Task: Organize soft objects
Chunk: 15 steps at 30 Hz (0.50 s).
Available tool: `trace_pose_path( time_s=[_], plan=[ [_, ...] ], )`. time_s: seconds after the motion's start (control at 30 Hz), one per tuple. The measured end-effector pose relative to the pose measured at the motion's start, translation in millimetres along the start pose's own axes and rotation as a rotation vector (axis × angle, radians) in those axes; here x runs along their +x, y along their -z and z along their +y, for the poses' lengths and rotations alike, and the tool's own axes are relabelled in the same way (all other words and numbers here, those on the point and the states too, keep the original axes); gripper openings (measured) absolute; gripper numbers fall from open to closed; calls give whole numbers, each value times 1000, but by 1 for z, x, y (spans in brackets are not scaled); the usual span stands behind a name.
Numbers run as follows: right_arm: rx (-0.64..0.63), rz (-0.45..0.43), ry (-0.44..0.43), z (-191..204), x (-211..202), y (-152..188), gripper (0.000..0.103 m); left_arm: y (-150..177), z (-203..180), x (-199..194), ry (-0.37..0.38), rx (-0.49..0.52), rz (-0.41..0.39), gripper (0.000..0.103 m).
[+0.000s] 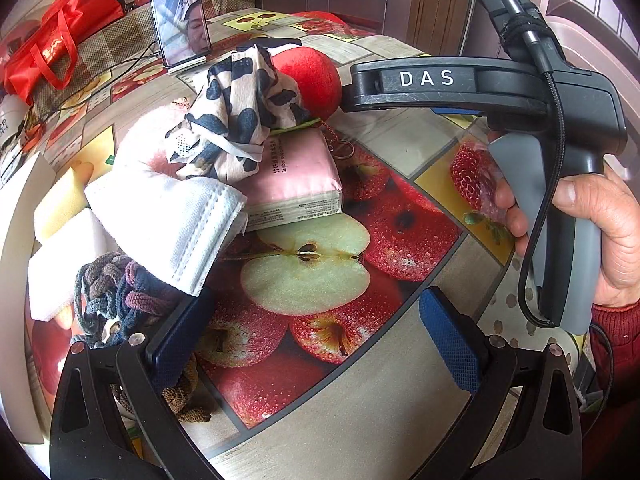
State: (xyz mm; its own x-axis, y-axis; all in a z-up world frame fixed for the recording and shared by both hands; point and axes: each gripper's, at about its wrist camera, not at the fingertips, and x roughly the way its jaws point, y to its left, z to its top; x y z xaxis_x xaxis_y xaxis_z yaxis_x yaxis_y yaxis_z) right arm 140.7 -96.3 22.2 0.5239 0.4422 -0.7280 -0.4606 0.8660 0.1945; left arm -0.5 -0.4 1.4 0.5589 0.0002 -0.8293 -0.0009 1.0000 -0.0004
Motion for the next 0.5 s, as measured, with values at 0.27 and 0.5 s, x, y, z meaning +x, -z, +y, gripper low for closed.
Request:
trace_pose_path(
  time_s=[0.27, 0.5],
  plan=[
    [10, -5, -15, -2, -1, 0, 103, 0, 0, 0, 0, 0, 0, 103],
    [13, -7, -19, -2, -1, 0, 103, 0, 0, 0, 2, -1, 0, 103]
  ],
)
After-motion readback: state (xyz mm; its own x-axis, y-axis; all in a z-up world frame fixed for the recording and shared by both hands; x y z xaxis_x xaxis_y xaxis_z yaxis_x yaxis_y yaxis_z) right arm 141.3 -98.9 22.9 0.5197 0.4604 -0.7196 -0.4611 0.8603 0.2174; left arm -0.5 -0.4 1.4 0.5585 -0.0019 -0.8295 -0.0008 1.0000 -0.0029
